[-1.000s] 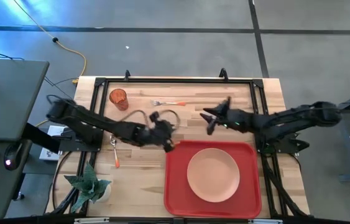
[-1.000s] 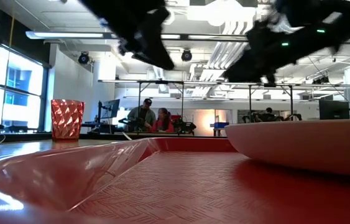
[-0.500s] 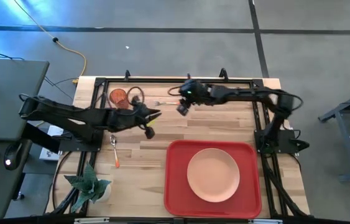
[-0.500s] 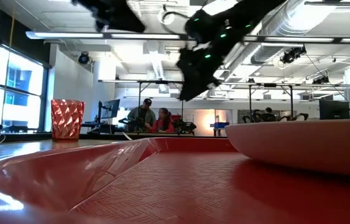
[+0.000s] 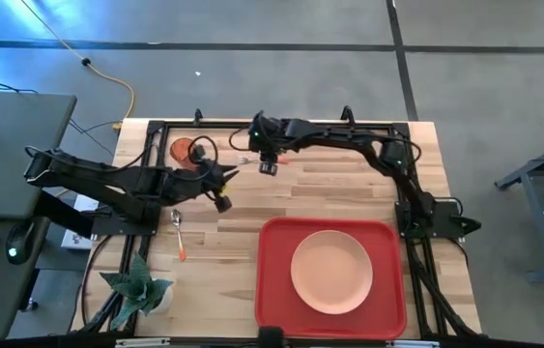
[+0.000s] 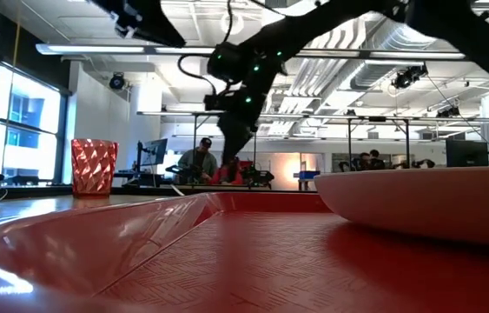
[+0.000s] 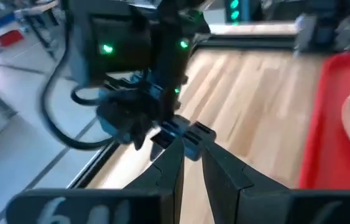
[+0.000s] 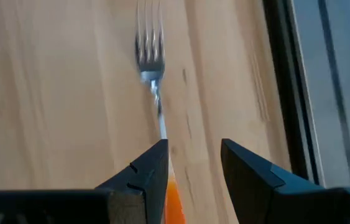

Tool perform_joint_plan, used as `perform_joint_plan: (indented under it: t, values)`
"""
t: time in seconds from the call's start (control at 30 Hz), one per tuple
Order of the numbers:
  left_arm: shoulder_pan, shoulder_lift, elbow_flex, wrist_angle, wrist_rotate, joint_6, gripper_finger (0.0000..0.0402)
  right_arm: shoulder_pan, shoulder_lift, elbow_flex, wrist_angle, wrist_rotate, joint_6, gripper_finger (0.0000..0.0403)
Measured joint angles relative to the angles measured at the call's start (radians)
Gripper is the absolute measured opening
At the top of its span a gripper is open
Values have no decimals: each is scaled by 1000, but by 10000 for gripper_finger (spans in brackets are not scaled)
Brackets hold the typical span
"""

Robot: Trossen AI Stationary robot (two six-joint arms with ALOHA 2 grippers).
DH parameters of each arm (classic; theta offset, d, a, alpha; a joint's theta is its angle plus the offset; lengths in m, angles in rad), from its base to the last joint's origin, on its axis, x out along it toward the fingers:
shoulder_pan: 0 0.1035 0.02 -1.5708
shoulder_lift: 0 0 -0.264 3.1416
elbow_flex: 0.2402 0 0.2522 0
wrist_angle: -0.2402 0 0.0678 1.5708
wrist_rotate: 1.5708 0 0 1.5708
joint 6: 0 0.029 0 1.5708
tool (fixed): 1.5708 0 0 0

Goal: Pick and place plate/cup/fork/spoon on tray
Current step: Put the orange fork on the orange serving tray to the right of the light orange plate

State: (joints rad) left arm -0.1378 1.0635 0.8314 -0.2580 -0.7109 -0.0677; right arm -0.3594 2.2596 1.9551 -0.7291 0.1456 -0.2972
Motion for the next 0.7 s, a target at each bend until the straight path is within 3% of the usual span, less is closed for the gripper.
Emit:
perform_joint_plan:
  t: [0.1,0.2,0.43,0.57,0.7]
  values:
    - [9,2,0,-12,-61,17,46,-11,64,78,-6,-106,181,138]
    - [34,-7,-3,-22,-96,55,46,-10,130,156,-8,-162,255,138]
    - [131,-68,-2,-19,-120,135,46,-16,275,392,-121,-93,387,138]
    - [202,-91,-1,-4,-120,169,46,-7,278,369,-111,-12,394,138]
    - [282,-92,-1,25,-106,177,46,-3,266,371,-141,-18,379,138]
